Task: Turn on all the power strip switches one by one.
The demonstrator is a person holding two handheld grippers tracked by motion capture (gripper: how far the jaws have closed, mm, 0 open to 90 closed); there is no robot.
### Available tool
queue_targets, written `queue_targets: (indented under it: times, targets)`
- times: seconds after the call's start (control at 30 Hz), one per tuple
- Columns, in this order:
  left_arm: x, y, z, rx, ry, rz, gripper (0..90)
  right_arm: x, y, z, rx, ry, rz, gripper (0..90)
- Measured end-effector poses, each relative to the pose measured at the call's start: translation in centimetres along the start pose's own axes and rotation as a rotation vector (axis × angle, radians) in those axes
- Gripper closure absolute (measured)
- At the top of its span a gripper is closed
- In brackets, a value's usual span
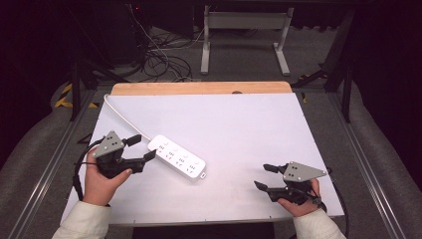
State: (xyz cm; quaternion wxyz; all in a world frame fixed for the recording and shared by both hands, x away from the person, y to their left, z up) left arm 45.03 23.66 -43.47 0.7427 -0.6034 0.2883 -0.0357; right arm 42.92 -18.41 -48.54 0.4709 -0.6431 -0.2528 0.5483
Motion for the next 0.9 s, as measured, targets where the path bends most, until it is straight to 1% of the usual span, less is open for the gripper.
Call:
queue_targets:
  times: [0.07,0.1,0.13,0.17,0.2,0.23,0.33,0.43,0.57,0.6,0.67,0.73,0.8,0.9]
  targets:
    - [-0.4,0.5,0.0,-0.008,-0.001,-0.003,17.6,0.0,0.0,0.0,0.000,0.000,0.000,36.3]
    - [-0.6,0.8,0.0,-0.016,0.009,-0.003,15.0,0.0,0.0,0.0,-0.001,-0.001,0.001,36.3]
    - [-0.8,1.1,0.0,-0.013,0.011,-0.010,13.7,0.0,0.0,0.0,0.001,-0.001,0.000,36.3]
    - [-0.9,1.4,0.0,-0.021,0.009,-0.014,12.6,0.0,0.0,0.0,0.001,-0.001,0.001,36.2]
    - [-1.1,1.7,0.1,-0.013,-0.002,-0.008,11.0,0.1,0.0,0.0,0.001,-0.001,0.001,36.3]
    - [-1.2,2.0,0.1,-0.016,-0.008,-0.008,10.8,0.1,0.0,0.0,-0.001,-0.001,0.001,36.2]
    - [-1.7,3.0,0.2,0.017,-0.019,-0.006,10.7,0.1,0.0,0.1,0.000,-0.001,0.003,36.1]
    - [-2.0,4.1,-0.1,0.048,-0.012,-0.011,10.6,0.1,0.0,0.1,0.002,-0.001,0.005,36.1]
    - [-2.3,5.6,-0.3,0.067,0.006,-0.033,10.3,0.1,0.0,0.1,-0.001,0.000,0.004,36.1]
    - [-2.3,5.9,-0.3,0.082,0.001,-0.042,10.2,0.1,0.0,0.1,-0.002,0.000,0.004,36.1]
    - [-2.4,6.7,-0.4,0.088,-0.001,-0.048,10.4,0.1,0.0,0.1,-0.002,0.001,0.005,36.1]
    - [-2.5,7.4,-0.4,0.092,-0.007,-0.033,10.3,0.1,0.0,0.1,0.001,0.003,0.007,36.0]
    - [-2.4,7.8,-0.2,0.086,-0.013,-0.019,10.2,0.1,0.0,0.1,-0.002,0.003,0.006,36.0]
    - [-2.4,8.1,0.1,0.057,-0.016,0.007,8.5,0.1,0.0,0.0,0.001,0.005,0.009,35.9]
Point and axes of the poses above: each handheld gripper's, and its own axes: x roughly forward along the jaws, y roughly out of its underside, z roughly to its left, the point moved 6 cm from there along x, roughly forward along the jaws, and after that the axes turned 15 degrees about -y, right-handed, at the moved point
